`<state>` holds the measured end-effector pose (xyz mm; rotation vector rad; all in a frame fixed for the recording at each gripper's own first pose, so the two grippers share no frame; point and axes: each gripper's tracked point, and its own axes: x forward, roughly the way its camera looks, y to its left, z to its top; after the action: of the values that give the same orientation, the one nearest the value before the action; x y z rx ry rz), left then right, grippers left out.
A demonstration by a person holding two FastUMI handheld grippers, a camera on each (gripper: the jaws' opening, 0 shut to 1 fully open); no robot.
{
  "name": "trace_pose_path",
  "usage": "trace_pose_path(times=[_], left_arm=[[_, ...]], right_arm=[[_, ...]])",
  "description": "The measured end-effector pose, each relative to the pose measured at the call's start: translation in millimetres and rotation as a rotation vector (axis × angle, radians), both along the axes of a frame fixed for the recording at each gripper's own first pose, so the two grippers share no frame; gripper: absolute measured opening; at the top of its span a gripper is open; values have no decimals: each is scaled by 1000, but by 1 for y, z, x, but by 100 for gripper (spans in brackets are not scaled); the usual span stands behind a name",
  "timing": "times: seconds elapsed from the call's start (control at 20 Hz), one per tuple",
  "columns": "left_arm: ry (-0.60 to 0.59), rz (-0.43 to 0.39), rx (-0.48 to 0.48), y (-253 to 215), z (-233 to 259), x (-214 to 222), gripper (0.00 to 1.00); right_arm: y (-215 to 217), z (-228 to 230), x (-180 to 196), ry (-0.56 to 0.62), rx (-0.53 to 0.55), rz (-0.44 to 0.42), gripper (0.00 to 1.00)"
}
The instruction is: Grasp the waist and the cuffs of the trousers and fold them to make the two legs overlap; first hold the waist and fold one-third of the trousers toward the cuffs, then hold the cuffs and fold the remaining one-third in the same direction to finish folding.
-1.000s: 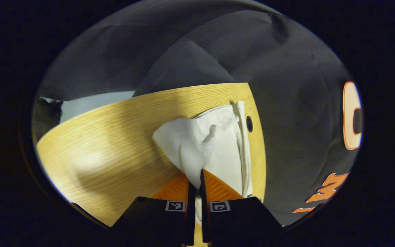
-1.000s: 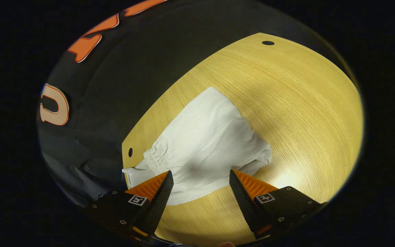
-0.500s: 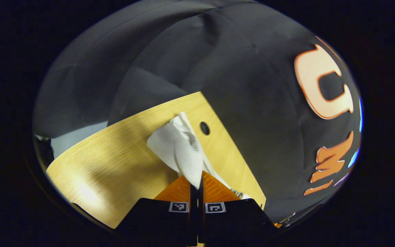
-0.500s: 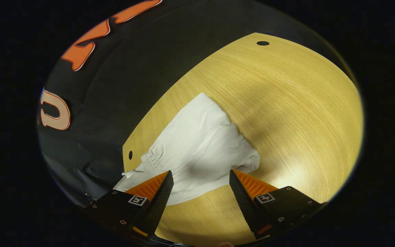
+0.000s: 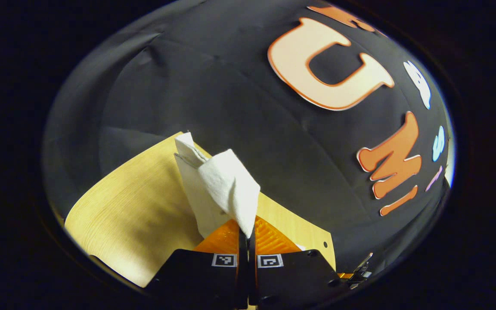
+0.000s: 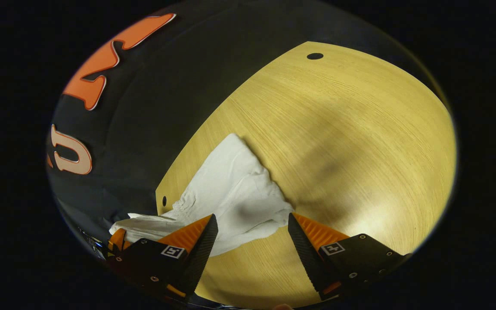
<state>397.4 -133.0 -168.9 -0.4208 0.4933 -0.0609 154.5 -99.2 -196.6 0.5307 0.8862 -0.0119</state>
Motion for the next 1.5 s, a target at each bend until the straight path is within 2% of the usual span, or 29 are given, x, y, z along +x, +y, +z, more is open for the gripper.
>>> trace_pose_path(times=[0.15, 0.5, 0.8, 1.15, 1.2, 1.3, 1.35, 1.4, 1.5], left_arm=[[-5, -34, -30, -40, 8, 3, 4], [22, -134, 27, -131, -15, 5, 4], [101, -225, 50, -193, -59, -4, 4], [196, -287, 76, -245, -118, -12, 2], [211, -294, 85, -253, -128, -13, 4], [246, -307, 116, -266, -147, -19, 2], [267, -322, 136, -272, -157, -23, 6], [282, -337, 153, -280, -168, -27, 2], [312, -362, 179, -292, -184, -35, 4]], right_arm=[[-22, 4, 6, -2, 14, -11, 99], [-71, 9, 17, 12, 39, -19, 98], [-101, 13, 18, 15, 52, -34, 98], [-119, 9, 12, 29, 61, -61, 99], [-120, 8, 11, 34, 64, -62, 99], [-122, 7, 7, 44, 63, -64, 98], [-124, 7, 5, 47, 60, -64, 98], [-125, 7, 3, 51, 56, -66, 98], [-127, 4, 4, 52, 50, -64, 99]])
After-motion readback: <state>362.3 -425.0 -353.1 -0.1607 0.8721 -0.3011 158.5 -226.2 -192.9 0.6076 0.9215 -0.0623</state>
